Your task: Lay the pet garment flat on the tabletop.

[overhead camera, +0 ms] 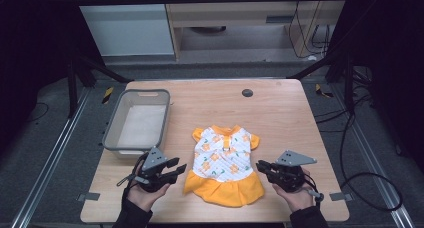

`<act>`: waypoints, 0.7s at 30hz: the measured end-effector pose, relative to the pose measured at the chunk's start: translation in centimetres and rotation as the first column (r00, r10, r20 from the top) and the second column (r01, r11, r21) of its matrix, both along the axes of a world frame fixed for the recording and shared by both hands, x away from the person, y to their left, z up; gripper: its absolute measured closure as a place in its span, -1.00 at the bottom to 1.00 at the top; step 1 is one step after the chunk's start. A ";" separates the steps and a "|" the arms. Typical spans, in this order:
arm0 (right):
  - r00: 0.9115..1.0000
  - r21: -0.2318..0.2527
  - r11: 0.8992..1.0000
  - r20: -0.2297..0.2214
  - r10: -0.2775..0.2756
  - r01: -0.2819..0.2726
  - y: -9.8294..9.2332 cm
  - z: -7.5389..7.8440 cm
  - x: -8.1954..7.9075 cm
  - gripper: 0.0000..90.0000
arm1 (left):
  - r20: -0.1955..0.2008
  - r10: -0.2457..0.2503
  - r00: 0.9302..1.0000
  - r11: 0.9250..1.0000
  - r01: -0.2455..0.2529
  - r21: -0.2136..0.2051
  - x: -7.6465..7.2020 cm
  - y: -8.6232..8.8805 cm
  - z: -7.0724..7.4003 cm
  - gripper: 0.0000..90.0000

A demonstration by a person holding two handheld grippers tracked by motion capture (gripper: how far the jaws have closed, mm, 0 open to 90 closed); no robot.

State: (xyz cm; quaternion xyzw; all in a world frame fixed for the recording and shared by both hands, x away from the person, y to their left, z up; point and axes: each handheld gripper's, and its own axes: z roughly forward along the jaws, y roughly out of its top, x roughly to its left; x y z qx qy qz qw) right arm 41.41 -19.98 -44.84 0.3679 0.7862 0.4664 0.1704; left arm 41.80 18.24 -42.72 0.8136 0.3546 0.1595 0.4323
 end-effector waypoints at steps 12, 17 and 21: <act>0.996 -0.093 0.995 -0.085 0.021 -0.029 3.3 -2.8 1.6 0.98 | -0.074 -0.112 0.991 0.982 0.122 0.146 1.2 -6.3 -3.3 0.70; 0.993 -0.146 0.988 -0.114 0.027 -0.044 3.9 -3.8 1.3 0.95 | -0.074 -0.055 0.996 0.967 0.072 0.246 2.8 -6.0 -5.0 0.70; 0.992 -0.185 0.982 -0.122 0.016 -0.039 4.1 -4.4 1.5 0.95 | -0.087 -0.032 0.996 0.965 0.053 0.257 3.6 -5.1 -5.7 0.71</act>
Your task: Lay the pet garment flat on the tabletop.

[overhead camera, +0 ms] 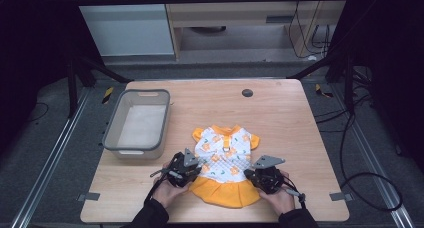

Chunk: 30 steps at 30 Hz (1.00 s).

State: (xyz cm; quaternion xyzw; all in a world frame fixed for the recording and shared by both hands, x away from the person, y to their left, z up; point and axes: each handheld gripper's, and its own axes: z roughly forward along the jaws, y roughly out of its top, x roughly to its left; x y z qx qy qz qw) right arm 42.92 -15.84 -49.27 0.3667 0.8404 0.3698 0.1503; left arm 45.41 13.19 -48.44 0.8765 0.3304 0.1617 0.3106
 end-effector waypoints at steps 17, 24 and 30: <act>0.995 0.023 0.997 -0.057 0.080 -0.078 -1.0 -0.3 -2.1 0.87 | -0.050 -0.087 0.995 0.996 0.087 -0.009 -3.9 -0.2 -0.3 0.76; 0.997 0.060 0.995 -0.010 0.082 -0.081 -1.3 0.5 -2.0 0.75 | -0.018 -0.057 0.998 0.994 0.055 -0.096 -3.3 0.8 1.2 0.46; 0.998 0.100 0.995 0.067 0.008 -0.015 -2.2 2.5 -0.3 0.56 | 0.057 0.039 0.998 0.985 -0.029 -0.170 -0.9 2.5 3.8 0.30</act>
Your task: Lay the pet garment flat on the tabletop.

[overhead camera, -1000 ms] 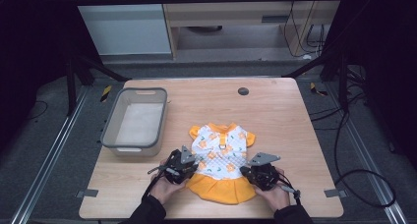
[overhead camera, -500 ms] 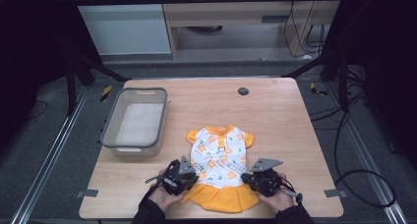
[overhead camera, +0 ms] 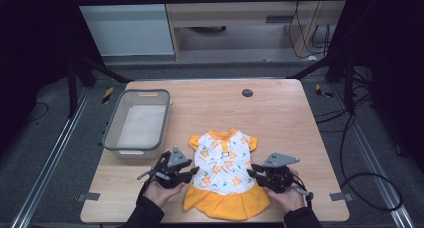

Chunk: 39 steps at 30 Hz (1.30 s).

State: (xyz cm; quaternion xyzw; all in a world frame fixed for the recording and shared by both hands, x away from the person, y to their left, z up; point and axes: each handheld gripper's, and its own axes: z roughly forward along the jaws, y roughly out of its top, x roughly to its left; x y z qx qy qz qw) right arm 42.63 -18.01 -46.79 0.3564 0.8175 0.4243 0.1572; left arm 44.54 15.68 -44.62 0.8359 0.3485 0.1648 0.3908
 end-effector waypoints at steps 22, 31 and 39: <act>0.965 -0.044 0.966 -0.055 -0.255 0.253 -0.9 -2.0 12.3 0.26 | -0.019 0.214 0.977 0.972 -0.211 0.105 11.3 -3.1 -3.5 0.01; 0.969 -0.046 0.972 -0.079 -0.235 0.232 -0.5 -3.6 12.5 0.64 | -0.063 0.225 0.972 0.974 -0.223 0.035 11.3 -2.6 -5.2 0.14; 0.973 -0.039 0.975 -0.069 -0.222 0.219 0.0 -3.5 12.0 0.92 | -0.039 0.242 0.969 0.970 -0.241 0.033 10.5 -3.4 -5.3 0.76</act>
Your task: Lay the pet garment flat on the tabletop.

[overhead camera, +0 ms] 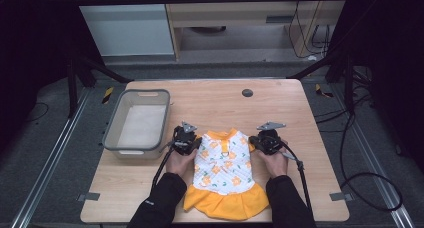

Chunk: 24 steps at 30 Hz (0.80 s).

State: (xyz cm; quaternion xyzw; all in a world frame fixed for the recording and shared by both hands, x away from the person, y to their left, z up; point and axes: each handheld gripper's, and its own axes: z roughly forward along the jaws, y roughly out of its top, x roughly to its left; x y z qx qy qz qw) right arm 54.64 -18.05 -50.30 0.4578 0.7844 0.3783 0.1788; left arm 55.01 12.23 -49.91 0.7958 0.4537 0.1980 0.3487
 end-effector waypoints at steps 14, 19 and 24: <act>0.961 0.047 0.999 0.276 -0.029 0.017 -0.1 6.3 -0.3 0.91 | 0.211 0.019 0.977 0.999 -0.011 -0.038 0.7 0.1 6.8 0.84; 0.958 -0.027 0.994 0.273 -0.091 0.103 0.5 6.1 1.3 0.55 | 0.194 0.059 0.979 0.997 -0.048 -0.063 2.2 0.4 7.1 0.31; 0.961 -0.011 0.998 0.270 -0.059 0.065 0.3 6.7 0.3 0.48 | 0.197 0.007 0.980 0.999 0.003 -0.046 0.7 1.0 8.2 0.18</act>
